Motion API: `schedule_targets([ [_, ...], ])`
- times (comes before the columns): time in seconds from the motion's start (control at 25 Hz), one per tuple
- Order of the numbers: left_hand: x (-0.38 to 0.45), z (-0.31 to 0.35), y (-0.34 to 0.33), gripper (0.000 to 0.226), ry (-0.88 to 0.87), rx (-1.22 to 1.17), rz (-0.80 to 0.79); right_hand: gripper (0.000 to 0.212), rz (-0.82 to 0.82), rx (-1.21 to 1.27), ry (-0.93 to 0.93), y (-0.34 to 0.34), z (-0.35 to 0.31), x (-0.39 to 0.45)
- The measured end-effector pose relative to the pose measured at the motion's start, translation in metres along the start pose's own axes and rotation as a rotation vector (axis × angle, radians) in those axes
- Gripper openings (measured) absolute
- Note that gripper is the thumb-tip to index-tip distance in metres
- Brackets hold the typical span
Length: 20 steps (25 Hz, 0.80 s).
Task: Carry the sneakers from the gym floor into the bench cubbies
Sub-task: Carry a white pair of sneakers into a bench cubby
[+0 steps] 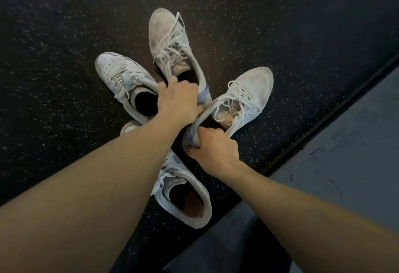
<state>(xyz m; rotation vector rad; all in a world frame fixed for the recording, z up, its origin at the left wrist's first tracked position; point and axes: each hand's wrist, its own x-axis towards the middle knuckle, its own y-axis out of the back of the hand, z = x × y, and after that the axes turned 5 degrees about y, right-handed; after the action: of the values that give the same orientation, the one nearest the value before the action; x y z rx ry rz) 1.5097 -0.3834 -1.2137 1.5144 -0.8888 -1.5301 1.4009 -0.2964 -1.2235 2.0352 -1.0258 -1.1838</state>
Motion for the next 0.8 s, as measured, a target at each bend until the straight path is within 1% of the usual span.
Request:
schedule_targets([
  [0.12,-0.010,0.005,0.005,0.023,-0.005,0.052,-0.004,0.021,-0.025,0.015,0.034,0.012,0.009,-0.009],
  [0.24,-0.029,-0.001,0.015,0.021,-0.005,0.056,-0.019,0.016,-0.022,0.080,-0.032,0.040,0.024,-0.019],
  [0.36,-0.044,0.001,0.044,0.022,-0.047,0.067,-0.036,0.012,0.032,0.096,-0.018,0.080,0.029,-0.027],
  [0.44,-0.051,0.007,0.069,0.025,-0.084,0.077,-0.013,0.012,0.082,0.084,0.015,0.113,0.025,-0.031],
  [0.56,-0.056,0.016,0.121,0.028,-0.103,0.060,0.058,0.018,0.123,0.054,0.060,0.169,0.014,-0.036],
  [0.64,-0.060,0.019,0.169,0.028,-0.133,0.032,0.114,0.018,0.163,0.021,0.101,0.217,0.003,-0.044],
  [0.8,-0.079,0.022,0.289,0.023,-0.194,0.029,0.245,0.006,0.244,-0.076,0.188,0.334,-0.031,-0.068],
])
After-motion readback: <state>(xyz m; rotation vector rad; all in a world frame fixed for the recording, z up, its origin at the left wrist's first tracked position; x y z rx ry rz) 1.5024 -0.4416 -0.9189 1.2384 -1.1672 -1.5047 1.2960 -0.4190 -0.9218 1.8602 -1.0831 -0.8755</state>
